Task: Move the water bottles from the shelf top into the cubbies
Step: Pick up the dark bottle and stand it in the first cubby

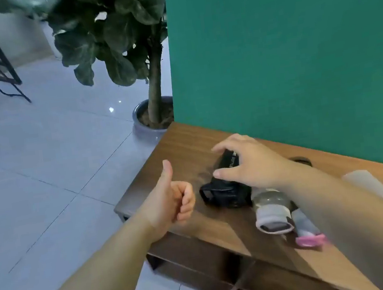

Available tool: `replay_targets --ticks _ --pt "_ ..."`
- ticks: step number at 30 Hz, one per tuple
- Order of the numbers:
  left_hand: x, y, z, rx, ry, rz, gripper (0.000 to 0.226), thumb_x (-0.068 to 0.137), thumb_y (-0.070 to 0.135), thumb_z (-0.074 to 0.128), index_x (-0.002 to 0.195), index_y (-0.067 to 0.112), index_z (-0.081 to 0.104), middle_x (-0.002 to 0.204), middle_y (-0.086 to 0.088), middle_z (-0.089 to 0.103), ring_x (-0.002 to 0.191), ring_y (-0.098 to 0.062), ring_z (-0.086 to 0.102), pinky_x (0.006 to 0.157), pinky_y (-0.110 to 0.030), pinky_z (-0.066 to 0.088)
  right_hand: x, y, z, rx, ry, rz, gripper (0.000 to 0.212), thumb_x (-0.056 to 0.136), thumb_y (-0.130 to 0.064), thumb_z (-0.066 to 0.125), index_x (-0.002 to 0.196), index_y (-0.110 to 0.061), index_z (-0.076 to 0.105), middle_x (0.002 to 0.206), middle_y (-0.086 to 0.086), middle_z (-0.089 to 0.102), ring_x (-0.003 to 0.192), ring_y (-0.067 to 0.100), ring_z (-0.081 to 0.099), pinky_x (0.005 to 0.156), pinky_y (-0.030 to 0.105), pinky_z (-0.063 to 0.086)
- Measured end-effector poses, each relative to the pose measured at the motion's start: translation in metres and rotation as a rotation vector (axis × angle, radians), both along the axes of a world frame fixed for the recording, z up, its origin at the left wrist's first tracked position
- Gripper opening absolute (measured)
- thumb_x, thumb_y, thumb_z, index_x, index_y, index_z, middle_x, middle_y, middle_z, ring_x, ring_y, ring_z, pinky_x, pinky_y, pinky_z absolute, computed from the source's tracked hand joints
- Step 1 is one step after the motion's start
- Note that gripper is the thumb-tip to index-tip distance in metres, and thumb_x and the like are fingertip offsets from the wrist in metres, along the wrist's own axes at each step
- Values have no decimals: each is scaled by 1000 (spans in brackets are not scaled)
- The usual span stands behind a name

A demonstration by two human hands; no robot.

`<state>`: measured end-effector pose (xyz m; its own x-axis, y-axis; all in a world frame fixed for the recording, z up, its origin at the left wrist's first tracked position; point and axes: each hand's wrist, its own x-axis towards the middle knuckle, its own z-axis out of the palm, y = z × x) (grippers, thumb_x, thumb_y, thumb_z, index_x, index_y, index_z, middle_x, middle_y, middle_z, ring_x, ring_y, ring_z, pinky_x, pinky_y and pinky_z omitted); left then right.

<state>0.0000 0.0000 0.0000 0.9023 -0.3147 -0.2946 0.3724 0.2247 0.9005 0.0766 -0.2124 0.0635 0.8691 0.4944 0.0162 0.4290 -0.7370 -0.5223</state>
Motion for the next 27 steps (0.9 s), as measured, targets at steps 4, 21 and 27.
replay_targets --ticks 4,21,27 --pt "-54 -1 -33 -67 13 78 82 76 88 17 56 12 40 53 -5 34 45 -17 26 45 -25 22 -28 -1 -30 -489 -114 67 92 70 -62 69 149 -37 28 160 3 19 148 27 8 117 48 21" --pt "-160 23 -150 -260 226 613 76 99 70 19 66 9 51 65 -11 55 68 -26 57 62 -34 40 -88 60 -54 -622 -485 153 82 82 -37 65 152 -32 22 141 4 40 131 28 36 102 42 42" --pt "-166 34 -161 -384 282 773 69 100 68 29 117 10 64 123 -19 71 118 -37 66 92 -50 53 -177 116 -25 20 -317 152 74 77 -38 72 145 -34 42 129 -17 50 114 5 48 87 20 46"
